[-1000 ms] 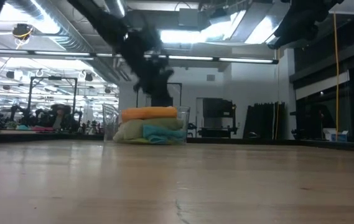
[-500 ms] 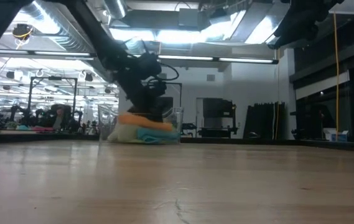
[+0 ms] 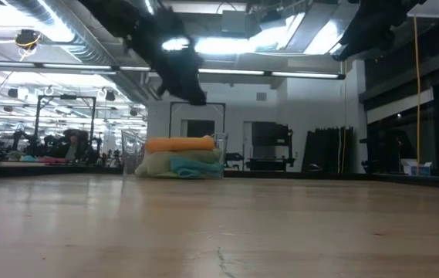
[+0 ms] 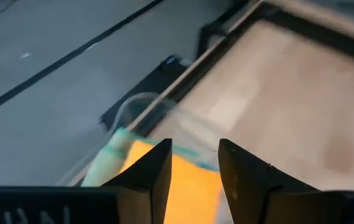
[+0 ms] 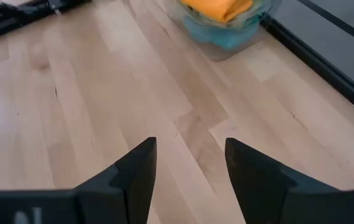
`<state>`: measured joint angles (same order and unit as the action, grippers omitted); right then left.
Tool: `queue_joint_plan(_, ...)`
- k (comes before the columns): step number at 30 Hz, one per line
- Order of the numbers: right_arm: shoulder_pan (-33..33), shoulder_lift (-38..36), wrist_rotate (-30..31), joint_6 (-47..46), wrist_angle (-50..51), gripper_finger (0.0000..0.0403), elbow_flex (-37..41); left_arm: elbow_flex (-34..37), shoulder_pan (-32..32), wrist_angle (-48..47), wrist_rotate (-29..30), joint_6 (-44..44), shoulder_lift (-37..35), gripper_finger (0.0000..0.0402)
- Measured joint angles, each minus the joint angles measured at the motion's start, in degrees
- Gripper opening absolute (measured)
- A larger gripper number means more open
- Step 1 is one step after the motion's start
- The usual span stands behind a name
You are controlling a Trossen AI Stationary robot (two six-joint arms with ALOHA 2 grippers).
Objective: Fold microfiber towels
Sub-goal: Return to home position
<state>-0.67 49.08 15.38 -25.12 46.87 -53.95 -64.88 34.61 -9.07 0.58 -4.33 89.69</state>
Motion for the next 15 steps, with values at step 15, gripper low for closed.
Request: queue_joint_plan(15,-5.5,-9.7,2.0,9.6,-41.0,0.0193,21.3,30.5,-4.5,16.4,-12.1,-3.1,-35.6,0.0124)
